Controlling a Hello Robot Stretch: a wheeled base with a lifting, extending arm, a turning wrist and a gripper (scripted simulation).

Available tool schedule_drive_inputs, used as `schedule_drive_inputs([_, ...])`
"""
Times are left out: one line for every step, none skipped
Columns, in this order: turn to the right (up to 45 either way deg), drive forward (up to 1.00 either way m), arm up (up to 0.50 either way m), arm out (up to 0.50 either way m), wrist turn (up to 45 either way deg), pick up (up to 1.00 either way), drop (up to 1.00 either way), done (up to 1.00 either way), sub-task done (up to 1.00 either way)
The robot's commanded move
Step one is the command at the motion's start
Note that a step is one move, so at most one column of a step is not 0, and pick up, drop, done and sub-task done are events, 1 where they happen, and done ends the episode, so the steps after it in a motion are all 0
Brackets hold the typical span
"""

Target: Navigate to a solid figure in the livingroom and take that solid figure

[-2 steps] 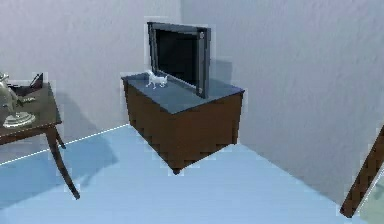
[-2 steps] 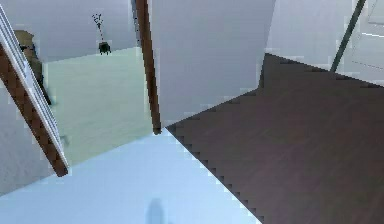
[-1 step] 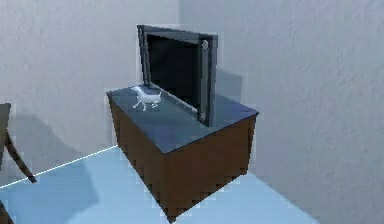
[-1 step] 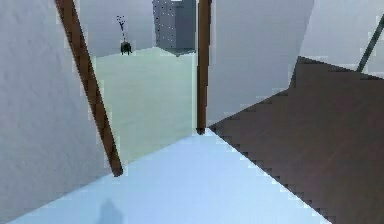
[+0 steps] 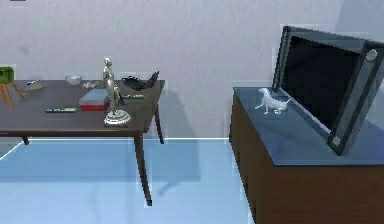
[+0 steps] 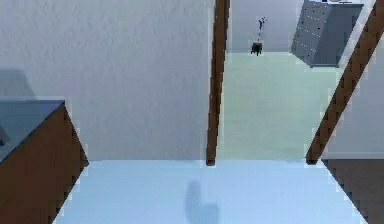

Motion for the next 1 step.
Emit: schedule_drive_inputs([0.0, 0.20, 0.00, 0.00, 0.0, 0.00, 0.00, 0.00, 0.00])
